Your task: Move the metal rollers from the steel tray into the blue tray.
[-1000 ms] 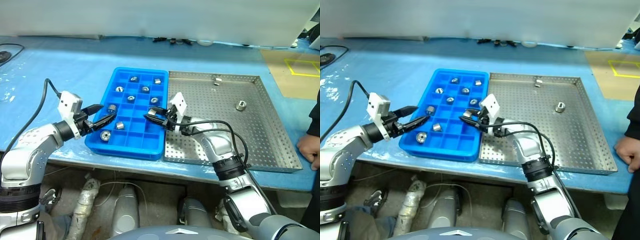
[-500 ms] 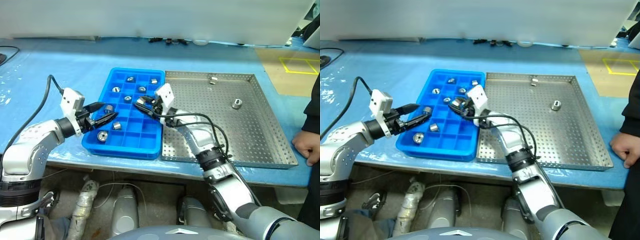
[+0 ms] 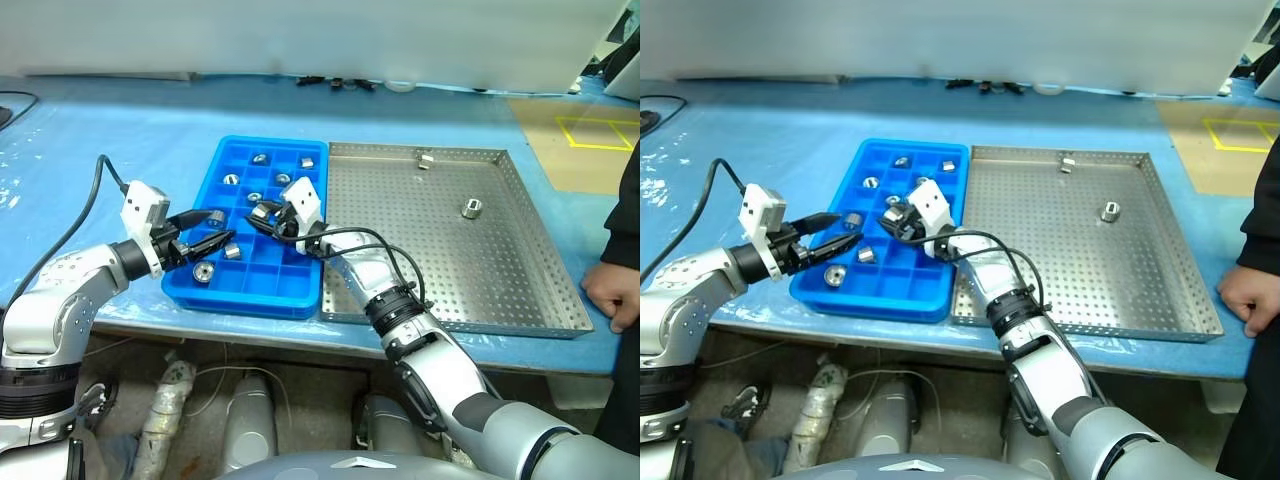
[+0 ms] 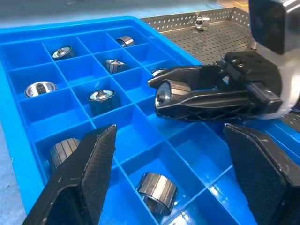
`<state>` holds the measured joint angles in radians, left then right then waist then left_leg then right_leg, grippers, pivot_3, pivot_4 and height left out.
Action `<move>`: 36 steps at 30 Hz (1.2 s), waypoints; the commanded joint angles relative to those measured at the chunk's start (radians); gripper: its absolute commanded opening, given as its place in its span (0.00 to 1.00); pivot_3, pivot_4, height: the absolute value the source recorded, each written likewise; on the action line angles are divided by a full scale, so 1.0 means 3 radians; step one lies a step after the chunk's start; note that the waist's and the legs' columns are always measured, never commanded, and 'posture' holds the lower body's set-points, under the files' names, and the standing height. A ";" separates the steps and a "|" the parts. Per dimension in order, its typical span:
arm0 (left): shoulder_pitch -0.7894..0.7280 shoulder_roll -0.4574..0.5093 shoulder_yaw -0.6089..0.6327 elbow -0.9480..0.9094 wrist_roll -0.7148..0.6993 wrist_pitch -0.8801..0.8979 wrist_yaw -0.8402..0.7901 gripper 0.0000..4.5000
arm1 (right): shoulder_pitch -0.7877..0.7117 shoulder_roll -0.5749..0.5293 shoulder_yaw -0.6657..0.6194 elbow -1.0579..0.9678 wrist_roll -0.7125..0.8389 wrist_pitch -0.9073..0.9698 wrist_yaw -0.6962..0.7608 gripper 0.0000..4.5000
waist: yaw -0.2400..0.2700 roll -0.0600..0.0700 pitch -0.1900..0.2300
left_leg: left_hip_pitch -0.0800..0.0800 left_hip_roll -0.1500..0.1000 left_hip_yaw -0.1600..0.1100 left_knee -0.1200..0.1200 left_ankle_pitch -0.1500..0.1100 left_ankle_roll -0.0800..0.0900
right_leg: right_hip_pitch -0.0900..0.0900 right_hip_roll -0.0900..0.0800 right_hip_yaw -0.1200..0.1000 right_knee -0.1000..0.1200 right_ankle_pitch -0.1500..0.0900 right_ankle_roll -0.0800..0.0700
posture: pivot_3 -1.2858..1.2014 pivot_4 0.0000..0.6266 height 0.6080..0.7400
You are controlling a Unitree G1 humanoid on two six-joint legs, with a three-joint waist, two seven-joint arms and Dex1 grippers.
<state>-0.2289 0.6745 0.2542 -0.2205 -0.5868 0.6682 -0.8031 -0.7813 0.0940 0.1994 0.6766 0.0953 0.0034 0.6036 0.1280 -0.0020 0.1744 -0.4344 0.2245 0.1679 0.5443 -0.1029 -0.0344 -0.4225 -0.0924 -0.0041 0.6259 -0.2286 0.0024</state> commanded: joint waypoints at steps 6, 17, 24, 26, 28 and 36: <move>-0.0183 0.0040 -0.0060 0.0037 -0.0019 -0.0070 -0.0075 0.85 | -0.0043 -0.0097 -0.0227 -0.0212 0.0108 0.0081 -0.0058 0.65 | 0.0024 0.0000 0.0000 | -0.0003 -0.0001 -0.0001 0.0001 0.0000 0.0000 | 0.0001 -0.0001 -0.0001 0.0003 0.0001 0.0000 | 0.57 0.24 1.00; -0.0924 -0.0300 -0.0642 0.0850 0.0234 -0.0497 -0.0484 0.85 | 0.0449 -0.0890 -0.0632 -0.2075 0.0506 0.0946 -0.0010 0.65 | -0.0048 -0.0002 -0.0001 | -0.0004 0.0000 -0.0004 0.0004 0.0011 -0.0016 | 0.0000 0.0009 0.0004 -0.0002 0.0008 0.0011 | 0.48 0.24 1.00; -0.1522 -0.0706 -0.1060 0.1619 0.0524 -0.0923 -0.0854 0.85 | 0.0668 -0.1227 -0.1254 -0.1738 0.0259 0.0745 -0.0879 0.65 | -0.0169 -0.0003 -0.0002 | -0.0003 -0.0003 0.0001 0.0009 0.0011 -0.0016 | 0.0001 0.0009 0.0013 -0.0003 0.0007 0.0007 | 0.41 0.24 1.00; -0.1668 -0.0818 -0.1119 0.1818 0.0587 -0.1033 -0.0942 0.85 | 0.0698 -0.1266 -0.1367 -0.1563 0.0223 0.0621 -0.1037 0.65 | -0.0198 -0.0003 -0.0002 | -0.0004 -0.0005 0.0003 0.0012 0.0011 -0.0015 | 0.0001 0.0009 0.0015 -0.0003 0.0008 0.0006 | 0.41 0.24 1.00; -0.1791 -0.0915 -0.1144 0.1986 0.0635 -0.1121 -0.1001 0.85 | 0.0680 -0.1286 -0.1454 -0.1353 0.0183 0.0495 -0.1213 0.65 | -0.0249 -0.0003 -0.0002 | -0.0004 -0.0006 0.0008 0.0016 0.0009 -0.0009 | 0.0001 0.0009 0.0019 -0.0004 0.0008 0.0007 | 0.39 0.24 1.00; -0.1972 -0.1115 -0.1135 0.2317 0.0750 -0.1334 -0.1161 0.85 | 0.0531 -0.1332 -0.1577 -0.0520 0.0091 0.0103 -0.1612 0.65 | -0.0434 -0.0002 -0.0002 | -0.0007 -0.0002 0.0018 0.0047 -0.0011 0.0023 | 0.0001 0.0011 0.0020 -0.0003 0.0009 0.0007 | 0.39 0.24 1.00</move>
<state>-0.8034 0.3387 -0.0969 0.4798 -0.3669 0.2916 -1.1378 -0.5955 -0.2918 -0.2647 0.5031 0.1340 0.0816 0.1333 -0.0022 -0.0027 0.1739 -0.4368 0.2240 0.1739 0.5594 -0.1069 -0.0265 -0.4222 -0.0891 0.0021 0.6250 -0.2260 0.0045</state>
